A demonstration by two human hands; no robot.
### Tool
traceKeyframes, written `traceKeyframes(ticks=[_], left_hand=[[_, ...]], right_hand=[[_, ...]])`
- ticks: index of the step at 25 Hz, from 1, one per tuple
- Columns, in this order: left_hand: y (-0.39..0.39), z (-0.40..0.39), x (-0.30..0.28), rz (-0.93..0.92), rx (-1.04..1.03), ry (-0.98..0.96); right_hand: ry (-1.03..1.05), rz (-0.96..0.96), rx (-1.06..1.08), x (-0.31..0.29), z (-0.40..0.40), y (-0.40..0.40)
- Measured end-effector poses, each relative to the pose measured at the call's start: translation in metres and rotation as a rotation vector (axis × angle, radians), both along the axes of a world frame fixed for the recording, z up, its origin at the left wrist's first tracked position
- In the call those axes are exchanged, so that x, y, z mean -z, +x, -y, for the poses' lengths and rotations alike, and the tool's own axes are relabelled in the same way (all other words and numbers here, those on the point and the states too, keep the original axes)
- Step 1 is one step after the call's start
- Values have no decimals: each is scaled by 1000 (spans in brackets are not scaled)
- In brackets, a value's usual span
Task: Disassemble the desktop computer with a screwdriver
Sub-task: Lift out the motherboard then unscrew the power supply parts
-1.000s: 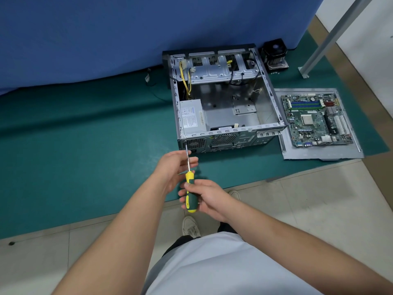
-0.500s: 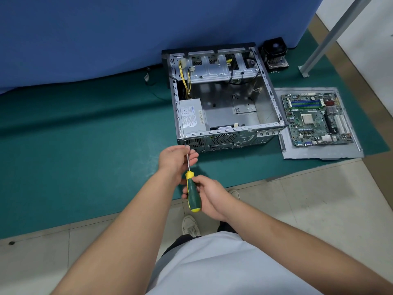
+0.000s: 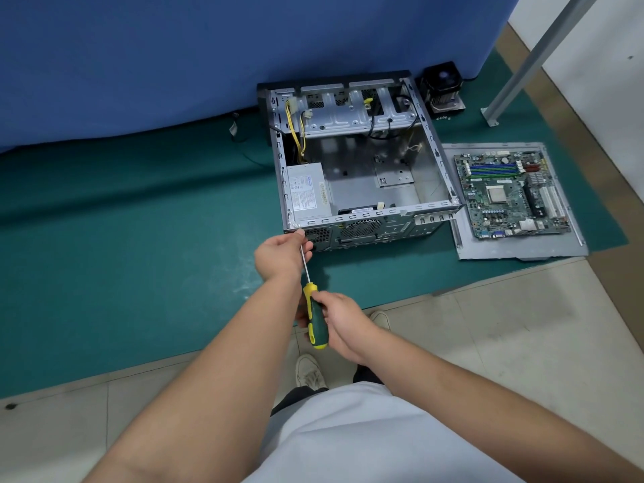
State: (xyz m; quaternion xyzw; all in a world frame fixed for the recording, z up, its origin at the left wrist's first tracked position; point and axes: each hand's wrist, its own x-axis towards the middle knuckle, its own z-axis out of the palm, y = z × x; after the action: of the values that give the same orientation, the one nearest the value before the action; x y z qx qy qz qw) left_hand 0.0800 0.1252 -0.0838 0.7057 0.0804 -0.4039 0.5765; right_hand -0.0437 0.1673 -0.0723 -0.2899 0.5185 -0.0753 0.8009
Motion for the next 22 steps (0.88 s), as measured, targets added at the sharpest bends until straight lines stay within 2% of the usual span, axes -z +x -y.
traceKeyframes(ticks=[9,14,22], left_hand=[[-3,1,1,32,15,11],[-1,3,2,58,31,33],[2,4,3,-7,18,47]], right_hand=[[-154,-50,-71,3,-6,3],[-29,7,-2,0,-3,4],[-96,-18,-52,0,-4,-6]])
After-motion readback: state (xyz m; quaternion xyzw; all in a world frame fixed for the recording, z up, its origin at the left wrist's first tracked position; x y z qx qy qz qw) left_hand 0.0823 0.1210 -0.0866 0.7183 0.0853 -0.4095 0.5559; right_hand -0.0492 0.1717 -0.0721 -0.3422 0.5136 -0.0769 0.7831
